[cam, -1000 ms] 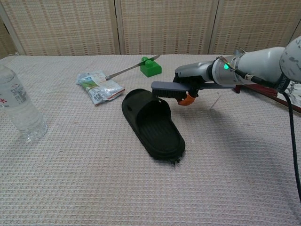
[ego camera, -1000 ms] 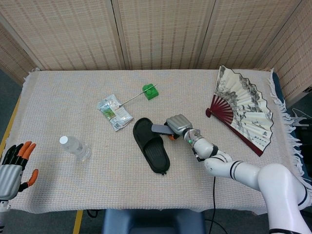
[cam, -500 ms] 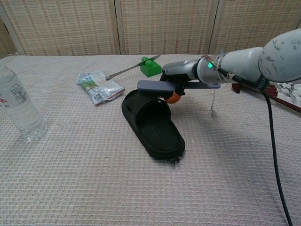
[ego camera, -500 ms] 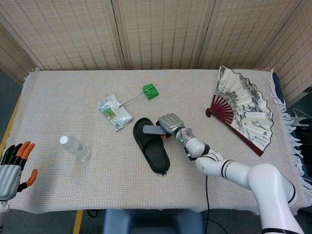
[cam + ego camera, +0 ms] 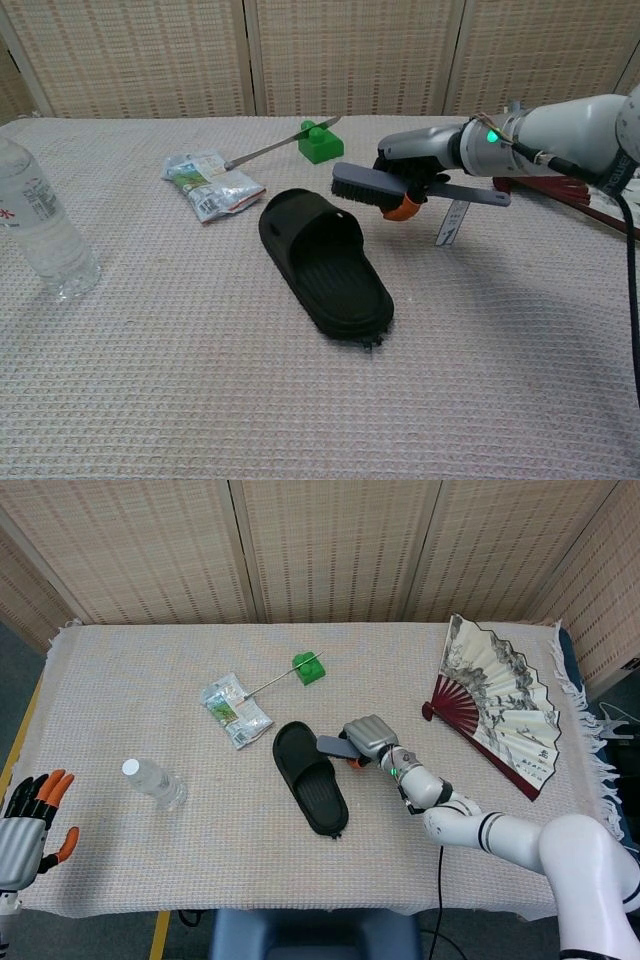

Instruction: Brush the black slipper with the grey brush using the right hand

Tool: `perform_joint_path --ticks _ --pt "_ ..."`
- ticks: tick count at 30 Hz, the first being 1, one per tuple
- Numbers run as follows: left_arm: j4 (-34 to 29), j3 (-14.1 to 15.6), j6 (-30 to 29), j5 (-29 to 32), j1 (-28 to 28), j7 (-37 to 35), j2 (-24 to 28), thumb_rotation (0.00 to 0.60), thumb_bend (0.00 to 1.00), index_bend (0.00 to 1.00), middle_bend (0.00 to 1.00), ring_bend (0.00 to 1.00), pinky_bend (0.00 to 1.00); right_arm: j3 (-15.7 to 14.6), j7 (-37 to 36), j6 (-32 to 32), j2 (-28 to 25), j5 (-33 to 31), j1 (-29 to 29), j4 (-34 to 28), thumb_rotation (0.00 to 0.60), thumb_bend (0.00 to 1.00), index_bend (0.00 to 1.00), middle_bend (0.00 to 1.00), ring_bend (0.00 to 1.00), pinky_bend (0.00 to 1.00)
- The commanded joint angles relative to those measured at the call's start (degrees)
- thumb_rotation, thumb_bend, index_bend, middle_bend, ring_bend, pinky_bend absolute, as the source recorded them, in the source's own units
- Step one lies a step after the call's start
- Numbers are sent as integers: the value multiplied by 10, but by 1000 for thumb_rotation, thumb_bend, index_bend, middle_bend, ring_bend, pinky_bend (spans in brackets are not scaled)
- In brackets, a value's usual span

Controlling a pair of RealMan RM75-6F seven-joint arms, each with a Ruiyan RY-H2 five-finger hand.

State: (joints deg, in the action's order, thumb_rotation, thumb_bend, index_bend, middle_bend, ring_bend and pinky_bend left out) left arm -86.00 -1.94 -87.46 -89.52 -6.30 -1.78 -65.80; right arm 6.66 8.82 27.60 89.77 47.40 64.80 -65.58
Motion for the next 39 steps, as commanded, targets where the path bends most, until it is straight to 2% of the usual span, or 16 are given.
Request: perform_joint_path --ticks 1,7,12,16,23,27,34,39 --pt "0 -1 1 2 0 -1 0 600 443 0 0 0 5 9 -2 -9 21 -6 12 25 600 414 869 680 688 917" --pt "0 -1 -3 2 2 -2 1 600 443 0 0 0 5 19 -10 -28 54 -8 28 69 600 414 869 680 688 917" --pt "-1 0 -7 0 5 0 1 600 442 0 0 0 6 8 -7 -31 49 5 23 63 600 414 869 680 688 917" --pt "0 1 -8 -3 5 0 0 600 443 0 0 0 6 -17 12 -15 15 12 7 21 600 414 869 680 688 916" --pt "-2 4 -10 -9 5 5 -1 600 443 0 0 0 6 -72 62 63 -97 3 -41 -127 600 415 869 680 688 913" --pt "-4 5 -9 -12 4 9 -2 600 444 0 0 0 6 -104 89 91 -139 -8 -63 -188 600 414 869 680 688 912" --pt "-6 7 -8 -18 3 11 -3 600 444 0 0 0 6 -141 118 123 -143 -4 -98 -218 600 415 858 680 683 909" --pt "-5 8 -8 -20 2 7 -1 600 444 0 0 0 6 -148 124 135 -121 3 -119 -199 600 412 774 675 649 903"
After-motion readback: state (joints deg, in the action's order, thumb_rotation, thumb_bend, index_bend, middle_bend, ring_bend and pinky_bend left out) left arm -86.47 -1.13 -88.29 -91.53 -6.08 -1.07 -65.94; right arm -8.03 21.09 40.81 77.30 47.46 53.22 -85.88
